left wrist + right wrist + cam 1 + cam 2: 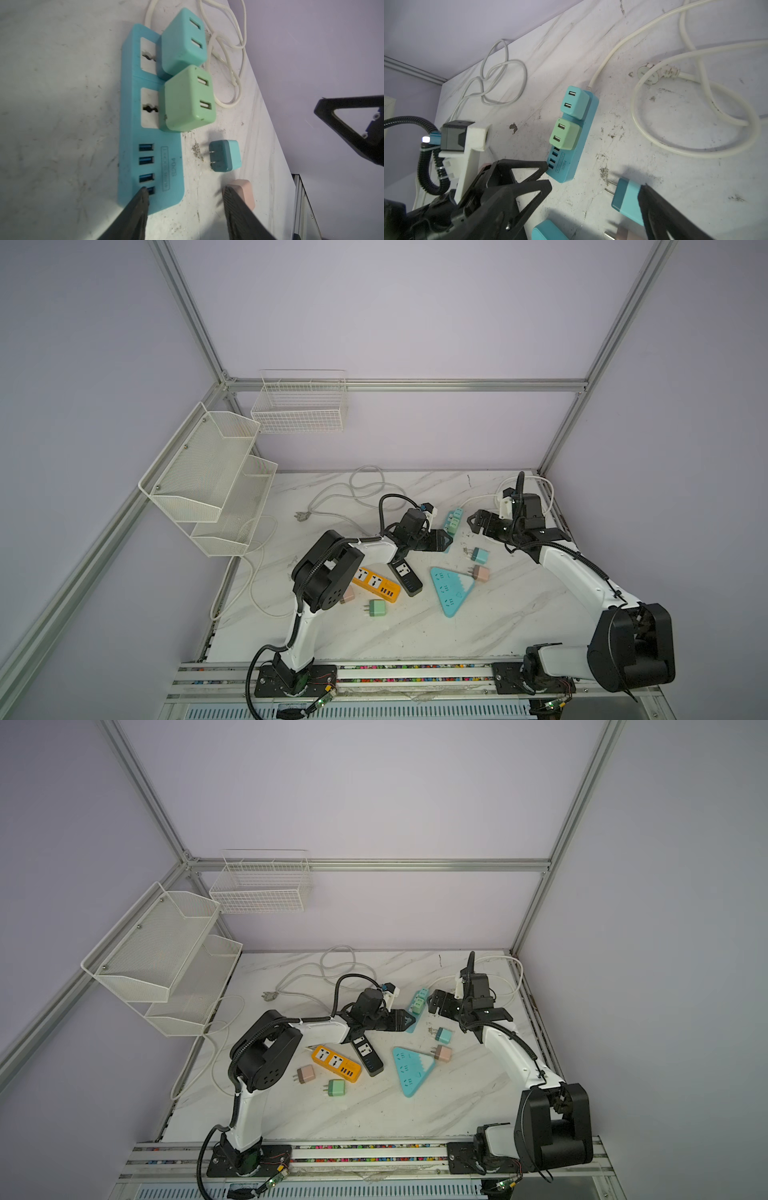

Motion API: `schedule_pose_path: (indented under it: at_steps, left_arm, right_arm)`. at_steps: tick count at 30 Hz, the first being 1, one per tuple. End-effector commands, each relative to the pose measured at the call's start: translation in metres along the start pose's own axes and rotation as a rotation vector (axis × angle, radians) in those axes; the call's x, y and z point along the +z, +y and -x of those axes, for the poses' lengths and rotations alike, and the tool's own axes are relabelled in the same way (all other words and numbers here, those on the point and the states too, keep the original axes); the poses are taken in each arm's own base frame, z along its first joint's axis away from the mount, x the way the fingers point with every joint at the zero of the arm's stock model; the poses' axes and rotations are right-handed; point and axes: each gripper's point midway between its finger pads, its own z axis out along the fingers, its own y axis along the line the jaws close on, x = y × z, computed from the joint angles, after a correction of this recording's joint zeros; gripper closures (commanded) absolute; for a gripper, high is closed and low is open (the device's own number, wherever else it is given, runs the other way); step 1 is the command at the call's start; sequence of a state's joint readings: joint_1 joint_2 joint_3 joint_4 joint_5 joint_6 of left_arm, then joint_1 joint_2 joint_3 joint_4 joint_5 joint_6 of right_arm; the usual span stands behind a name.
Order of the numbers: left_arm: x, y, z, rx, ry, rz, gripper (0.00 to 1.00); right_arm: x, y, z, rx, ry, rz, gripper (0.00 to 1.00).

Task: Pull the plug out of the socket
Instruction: 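Move the left gripper onto the teal USB strip while the right approaches its green plug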

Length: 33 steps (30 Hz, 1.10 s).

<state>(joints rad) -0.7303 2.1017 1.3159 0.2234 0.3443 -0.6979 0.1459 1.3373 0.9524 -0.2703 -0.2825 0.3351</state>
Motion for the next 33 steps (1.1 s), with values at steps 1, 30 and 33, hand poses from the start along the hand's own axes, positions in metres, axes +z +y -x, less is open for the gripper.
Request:
schedule_pose_path:
  at_steps: [1, 30, 33]
  left_arm:
    - [0.002, -0.026, 0.011, 0.016, -0.048, -0.06, 0.42]
    - [-0.004, 0.032, 0.032, -0.025, -0.108, 0.105, 0.47]
    - [0.0, 0.036, 0.029, -0.046, -0.106, 0.102, 0.49]
  right_arm:
    - [-0.002, -0.007, 0.003, -0.02, 0.004, -0.054, 0.03]
    - [0.048, 0.015, -0.011, -0.135, 0.073, -0.282, 0.07]
    - [0.052, 0.017, -0.012, -0.139, 0.078, -0.286, 0.1]
